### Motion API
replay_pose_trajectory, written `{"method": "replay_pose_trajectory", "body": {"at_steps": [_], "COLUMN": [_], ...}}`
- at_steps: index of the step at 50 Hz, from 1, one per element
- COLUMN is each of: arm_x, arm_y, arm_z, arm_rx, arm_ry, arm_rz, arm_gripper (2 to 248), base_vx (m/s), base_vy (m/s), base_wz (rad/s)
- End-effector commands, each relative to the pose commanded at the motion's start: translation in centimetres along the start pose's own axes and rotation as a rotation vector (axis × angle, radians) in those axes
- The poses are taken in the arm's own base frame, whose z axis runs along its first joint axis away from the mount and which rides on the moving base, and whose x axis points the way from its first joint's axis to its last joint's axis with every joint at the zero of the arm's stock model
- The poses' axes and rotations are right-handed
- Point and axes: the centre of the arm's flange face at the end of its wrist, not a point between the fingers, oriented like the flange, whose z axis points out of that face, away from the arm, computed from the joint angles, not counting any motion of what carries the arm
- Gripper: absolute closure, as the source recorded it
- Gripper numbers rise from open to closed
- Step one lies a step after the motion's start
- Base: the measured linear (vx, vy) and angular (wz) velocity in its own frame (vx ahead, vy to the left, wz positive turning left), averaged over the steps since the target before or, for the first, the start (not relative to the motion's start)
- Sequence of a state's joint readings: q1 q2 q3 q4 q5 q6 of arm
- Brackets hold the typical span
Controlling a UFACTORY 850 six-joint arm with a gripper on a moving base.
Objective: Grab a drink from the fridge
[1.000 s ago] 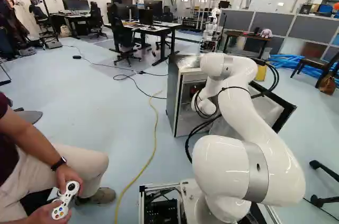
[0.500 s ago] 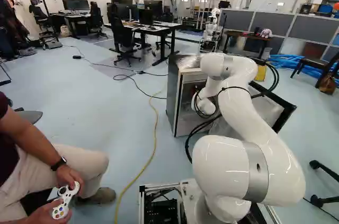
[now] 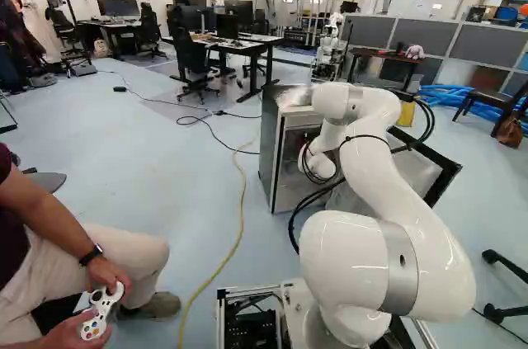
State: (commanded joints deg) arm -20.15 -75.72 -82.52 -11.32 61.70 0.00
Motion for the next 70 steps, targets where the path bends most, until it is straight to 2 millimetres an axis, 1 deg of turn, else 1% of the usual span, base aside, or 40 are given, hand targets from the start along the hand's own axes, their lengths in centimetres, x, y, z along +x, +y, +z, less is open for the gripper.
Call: {"method": "replay_pose_trajectory", "body": {"at_steps": [14,15,19,20,24,25,40,41,45,46,70], "arm_x": [0.00,0.00,0.00,0.00,0.00,0.00,0.00,0.00,0.00,0.00,0.00], "arm_y": [0.00,0.00,0.00,0.00,0.00,0.00,0.00,0.00,0.00,0.00,0.00], "arm_z": [0.00,0.00,0.00,0.00,0.00,0.00,0.00,0.00,0.00,0.00,0.00], "arm_rx": [0.000,0.000,0.000,0.000,0.000,0.000,0.000,0.000,0.000,0.000,0.000], "arm_ry": [0.000,0.000,0.000,0.000,0.000,0.000,0.000,0.000,0.000,0.000,0.000], "arm_rz": [0.000,0.000,0.000,0.000,0.000,0.000,0.000,0.000,0.000,0.000,0.000], "arm_gripper": [185,173,173,161,161,149,149,145,145,134,133], "base_vx": [0.000,0.000,0.000,0.000,0.000,0.000,0.000,0.000,0.000,0.000,0.000], "base_vy": [0.000,0.000,0.000,0.000,0.000,0.000,0.000,0.000,0.000,0.000,0.000], "base_wz": [0.000,0.000,0.000,0.000,0.000,0.000,0.000,0.000,0.000,0.000,0.000]}}
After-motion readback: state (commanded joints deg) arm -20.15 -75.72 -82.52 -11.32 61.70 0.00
